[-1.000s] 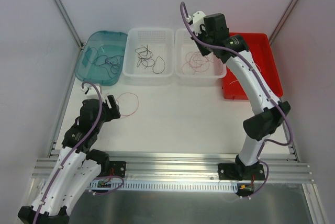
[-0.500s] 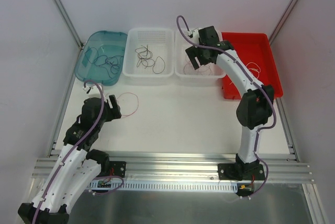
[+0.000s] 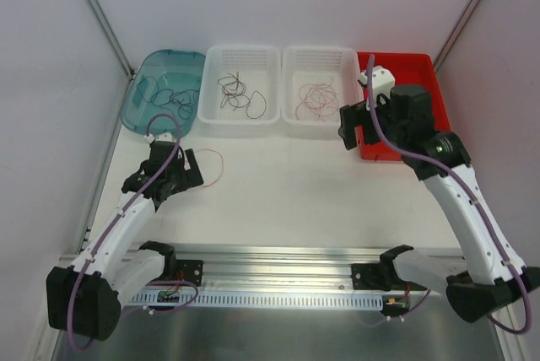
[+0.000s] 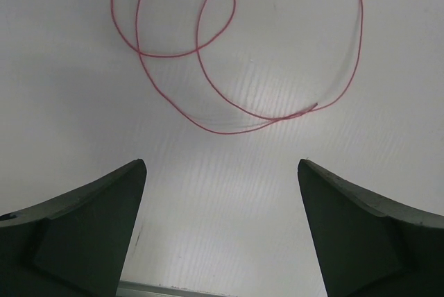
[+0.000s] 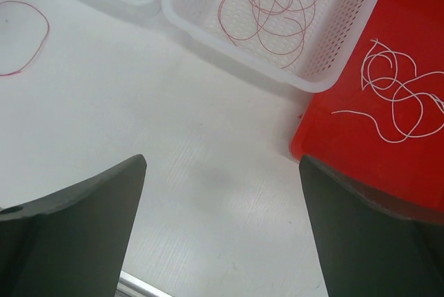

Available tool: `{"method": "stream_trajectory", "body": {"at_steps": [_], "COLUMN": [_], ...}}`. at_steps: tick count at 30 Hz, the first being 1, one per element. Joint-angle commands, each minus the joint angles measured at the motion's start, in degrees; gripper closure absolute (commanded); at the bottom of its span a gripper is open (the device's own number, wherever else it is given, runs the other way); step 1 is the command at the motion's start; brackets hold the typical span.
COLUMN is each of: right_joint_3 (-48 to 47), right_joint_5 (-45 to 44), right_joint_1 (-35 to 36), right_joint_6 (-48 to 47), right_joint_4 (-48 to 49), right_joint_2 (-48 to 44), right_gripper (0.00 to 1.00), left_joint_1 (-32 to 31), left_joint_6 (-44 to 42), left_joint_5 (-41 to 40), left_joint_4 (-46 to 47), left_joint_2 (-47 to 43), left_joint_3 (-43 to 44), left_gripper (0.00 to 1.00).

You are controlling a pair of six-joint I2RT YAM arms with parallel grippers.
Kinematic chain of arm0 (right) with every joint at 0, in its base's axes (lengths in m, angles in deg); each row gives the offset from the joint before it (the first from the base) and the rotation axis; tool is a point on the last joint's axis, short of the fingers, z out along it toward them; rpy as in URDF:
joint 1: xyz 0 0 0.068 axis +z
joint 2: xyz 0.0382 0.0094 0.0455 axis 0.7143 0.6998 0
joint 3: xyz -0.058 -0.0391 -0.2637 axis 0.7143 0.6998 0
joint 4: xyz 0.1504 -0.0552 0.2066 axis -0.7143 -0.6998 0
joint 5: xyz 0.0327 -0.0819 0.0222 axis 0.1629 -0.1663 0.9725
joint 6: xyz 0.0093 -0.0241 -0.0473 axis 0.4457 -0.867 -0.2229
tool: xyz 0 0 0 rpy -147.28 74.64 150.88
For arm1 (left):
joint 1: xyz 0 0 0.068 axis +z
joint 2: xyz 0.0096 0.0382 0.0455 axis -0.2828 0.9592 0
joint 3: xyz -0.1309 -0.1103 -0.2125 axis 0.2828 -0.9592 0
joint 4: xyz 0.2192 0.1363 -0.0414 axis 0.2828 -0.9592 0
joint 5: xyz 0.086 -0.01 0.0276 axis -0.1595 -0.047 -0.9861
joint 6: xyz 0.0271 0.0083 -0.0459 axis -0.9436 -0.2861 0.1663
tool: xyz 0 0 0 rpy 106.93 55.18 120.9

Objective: Untangle the cables

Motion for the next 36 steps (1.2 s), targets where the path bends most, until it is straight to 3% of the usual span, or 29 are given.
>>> {"method": "stream_trajectory", "body": {"at_steps": [1,11,17,27,31,32,34,35,36], "right_joint_3": [5.00,16.08,19.33,19.87,20.39,20.57,20.83,20.83,20.92], "right_joint_5": [3.05,5.50,8.31,9.29,9.64,9.81,10.60,10.95,11.22], "right_joint_1": [0.14,0.14,0.14,0.14,0.14,0.14,0.22,0.14,0.22], "right_joint_6": [3.00,5.73,4.67,4.15,3.97,3.97,4.06,4.14,4.32], "right_joint_4": [-1.52,-4.50,-7.49,-9.69,-9.69,-9.69,-9.60,-9.60,-9.60], "right_joint_2": [-7.19,-22.51,-26.73,-30.16,-30.86,-31.04,-31.13,-31.13,-31.13], "right_gripper": [0.03,0.03,0.03,0.03,0.03,0.03,0.03,0.03,0.03], "left_joint_1": [3.04,9.37,11.48,11.57,11.57,11.57,11.48,11.48,11.48], "left_joint_6": [4.82,5.53,5.17,6.05,6.49,6.58,6.84,6.93,7.02], "left_joint_5": [0.64,0.98,1.78,1.25,1.95,2.30,2.92,2.92,3.36], "left_joint_4": [0.63,0.46,0.11,-1.39,-2.27,-2.35,-2.71,-2.97,-2.97], "left_joint_2": [5.96,27.92,36.10,44.55,46.58,47.45,48.33,48.25,48.25], "left_joint_3": [5.05,15.33,18.32,20.79,20.70,20.53,20.44,20.44,20.35], "left_gripper": [0.07,0.06,0.01,0.05,0.23,0.35,0.47,0.59,0.65]}}
